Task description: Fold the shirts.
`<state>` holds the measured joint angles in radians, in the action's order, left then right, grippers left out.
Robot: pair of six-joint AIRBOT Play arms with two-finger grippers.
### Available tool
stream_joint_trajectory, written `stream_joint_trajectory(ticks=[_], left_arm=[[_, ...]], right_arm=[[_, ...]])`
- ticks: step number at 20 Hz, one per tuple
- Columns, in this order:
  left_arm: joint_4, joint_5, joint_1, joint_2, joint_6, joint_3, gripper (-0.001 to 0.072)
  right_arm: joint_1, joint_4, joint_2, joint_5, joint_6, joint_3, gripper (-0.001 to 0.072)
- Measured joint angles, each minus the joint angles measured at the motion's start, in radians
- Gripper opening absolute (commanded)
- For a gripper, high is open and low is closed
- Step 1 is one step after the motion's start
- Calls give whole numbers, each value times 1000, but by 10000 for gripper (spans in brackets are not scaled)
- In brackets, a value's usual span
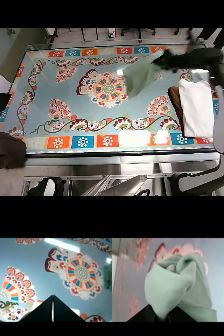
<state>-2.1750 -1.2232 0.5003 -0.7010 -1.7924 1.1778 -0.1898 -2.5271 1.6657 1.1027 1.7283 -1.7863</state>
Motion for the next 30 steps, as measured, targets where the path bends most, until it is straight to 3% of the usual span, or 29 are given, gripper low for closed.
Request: stream_joint_trajectory(ticks=[6, 11, 17, 20, 25, 26, 27, 28, 30], left_arm=[[0, -5, 0, 0, 0, 0, 14], [-1, -27, 0, 0, 3, 0, 14], [-1, -41, 0, 0, 11, 0, 14], [-1, -42, 0, 0, 12, 0, 14], [-1, -45, 0, 0, 14, 0, 14], [-1, -45, 0, 0, 14, 0, 14], [-1, -46, 0, 0, 14, 0, 14], [-1, -51, 0, 0, 14, 0, 14], [-1, -60, 0, 0, 14, -2, 14]], right_arm=[[-330, 18, -7, 37, -98, -93, 19], [-466, 216, -10, 179, -330, -101, 19], [-491, 400, -53, 328, -596, -101, 19], [-461, 573, -89, 459, -711, -96, 19], [-397, 803, -144, 629, -797, -89, 33], [-385, 825, -149, 647, -805, -82, 74], [-374, 838, -152, 658, -815, -71, 316], [-362, 853, -153, 669, -820, -55, 660], [-341, 871, -147, 676, -823, -23, 696]])
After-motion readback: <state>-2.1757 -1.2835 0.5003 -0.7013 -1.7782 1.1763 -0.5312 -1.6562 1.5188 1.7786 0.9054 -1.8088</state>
